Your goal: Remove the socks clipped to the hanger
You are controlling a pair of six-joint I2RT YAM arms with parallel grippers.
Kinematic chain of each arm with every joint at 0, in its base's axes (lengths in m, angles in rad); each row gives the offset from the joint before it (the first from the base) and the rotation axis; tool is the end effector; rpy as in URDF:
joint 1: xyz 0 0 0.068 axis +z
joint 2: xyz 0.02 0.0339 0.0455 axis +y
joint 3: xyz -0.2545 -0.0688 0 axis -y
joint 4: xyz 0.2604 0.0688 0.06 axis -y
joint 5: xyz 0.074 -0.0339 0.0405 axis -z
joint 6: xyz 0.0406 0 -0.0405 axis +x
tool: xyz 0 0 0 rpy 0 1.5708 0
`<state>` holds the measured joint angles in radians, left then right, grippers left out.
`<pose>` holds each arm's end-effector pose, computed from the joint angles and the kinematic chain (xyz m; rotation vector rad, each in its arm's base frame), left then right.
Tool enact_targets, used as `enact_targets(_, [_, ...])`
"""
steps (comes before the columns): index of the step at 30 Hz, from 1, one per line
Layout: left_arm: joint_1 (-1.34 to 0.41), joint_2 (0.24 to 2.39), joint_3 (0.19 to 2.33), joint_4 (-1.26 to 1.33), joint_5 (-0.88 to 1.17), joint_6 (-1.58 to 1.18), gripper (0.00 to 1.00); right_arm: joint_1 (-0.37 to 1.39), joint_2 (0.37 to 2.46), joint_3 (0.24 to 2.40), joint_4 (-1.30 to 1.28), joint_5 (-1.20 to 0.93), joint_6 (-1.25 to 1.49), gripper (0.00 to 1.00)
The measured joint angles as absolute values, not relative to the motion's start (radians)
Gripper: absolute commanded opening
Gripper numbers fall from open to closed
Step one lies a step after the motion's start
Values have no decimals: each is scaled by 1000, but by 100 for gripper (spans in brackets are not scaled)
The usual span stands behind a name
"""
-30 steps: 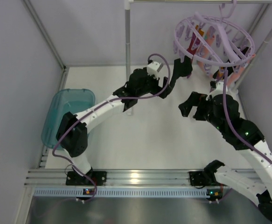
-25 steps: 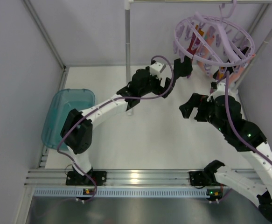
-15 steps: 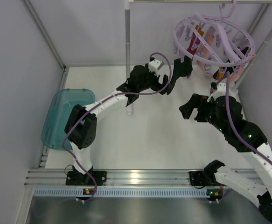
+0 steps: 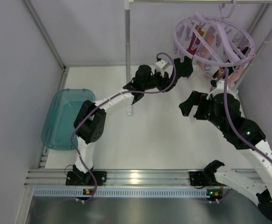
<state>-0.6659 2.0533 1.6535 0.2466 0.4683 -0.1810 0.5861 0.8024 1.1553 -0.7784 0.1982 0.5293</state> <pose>0.3899 -0.3296 0.2760 0.7816 1.6424 -1.0154 0.1464 0.0876 0.3958 0.0721 2.0242 0.5192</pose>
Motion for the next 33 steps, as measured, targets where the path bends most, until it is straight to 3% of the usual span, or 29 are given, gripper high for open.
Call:
enact_targets(1, [-666,2045,1628,272,472,-191,21,586,808,1160,-778,204,533,100])
enact_targets(2, [-666,2033,1589,298,473,-205,9,586,815,1162,-775,212,536,99])
enact_targets(4, [-668,2003,1507,332,471,-233,0,586,828,1166,-774,226,543,99])
enact_targets(14, [-775,1863,1240,485,241,-303,0,586,918,1247,-775,327,596,92])
enact_targets(22, [-992,1842,1221,539,-127,-237,0,586,931,1364,-831,450,650,86])
enact_targets(30, [-1042,1848,1221,550,-363,-223,0,586,981,1493,-873,528,637,80])
enact_targets(33, [-1072,1864,1221,558,-443,-210,0,586,1015,1526,-896,534,617,72])
